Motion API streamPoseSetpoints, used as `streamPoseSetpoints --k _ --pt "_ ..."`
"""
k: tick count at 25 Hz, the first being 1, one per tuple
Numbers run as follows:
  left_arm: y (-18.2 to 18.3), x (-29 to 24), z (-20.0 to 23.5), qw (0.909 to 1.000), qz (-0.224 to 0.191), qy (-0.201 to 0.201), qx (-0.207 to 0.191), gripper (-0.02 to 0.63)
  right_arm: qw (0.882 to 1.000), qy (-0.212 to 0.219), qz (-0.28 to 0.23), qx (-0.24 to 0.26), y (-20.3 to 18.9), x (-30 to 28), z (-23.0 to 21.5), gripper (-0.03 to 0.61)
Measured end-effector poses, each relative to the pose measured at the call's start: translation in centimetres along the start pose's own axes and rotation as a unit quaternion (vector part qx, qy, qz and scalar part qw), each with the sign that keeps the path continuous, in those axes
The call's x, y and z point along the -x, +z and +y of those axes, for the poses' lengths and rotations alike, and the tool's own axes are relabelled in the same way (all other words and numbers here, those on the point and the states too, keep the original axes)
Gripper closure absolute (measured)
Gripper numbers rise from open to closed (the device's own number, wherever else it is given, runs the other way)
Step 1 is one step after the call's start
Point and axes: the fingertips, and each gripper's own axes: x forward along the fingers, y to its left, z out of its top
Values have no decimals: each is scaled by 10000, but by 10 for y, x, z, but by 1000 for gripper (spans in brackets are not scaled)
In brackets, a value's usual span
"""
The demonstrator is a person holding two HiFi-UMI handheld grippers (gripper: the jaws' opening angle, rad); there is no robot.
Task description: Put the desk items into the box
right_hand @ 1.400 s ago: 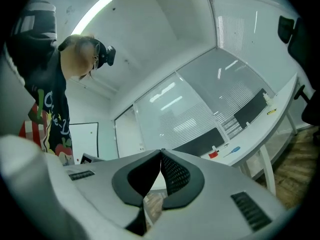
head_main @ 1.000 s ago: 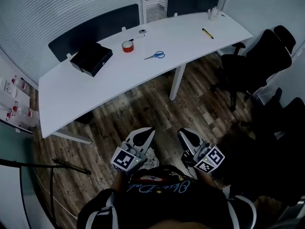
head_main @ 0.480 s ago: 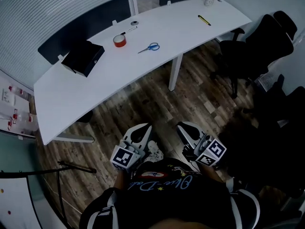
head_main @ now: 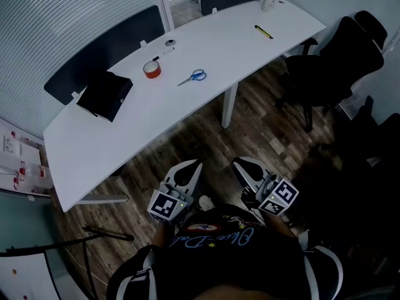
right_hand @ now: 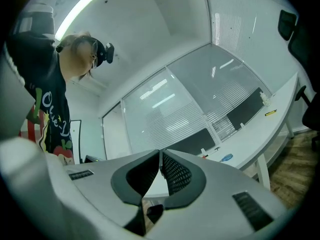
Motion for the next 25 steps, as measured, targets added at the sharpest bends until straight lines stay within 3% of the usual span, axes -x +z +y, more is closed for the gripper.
streamPoseSetpoints --k 7,12,19,25 --pt "10 -27 11 9998 35 -50 -166 623 9994 33 -53 -336 2 -14 -27 557" --pt "13 -54 23 9990 191 348 -197 623 9969 498 -168 -592 22 -35 -60 557" --pt "31 -107 35 9965 -17 830 -31 623 9950 794 29 -612 50 -43 -124 558" --pt "48 -151 32 9965 -405 725 -34 622 9944 872 86 -599 67 -40 -173 558"
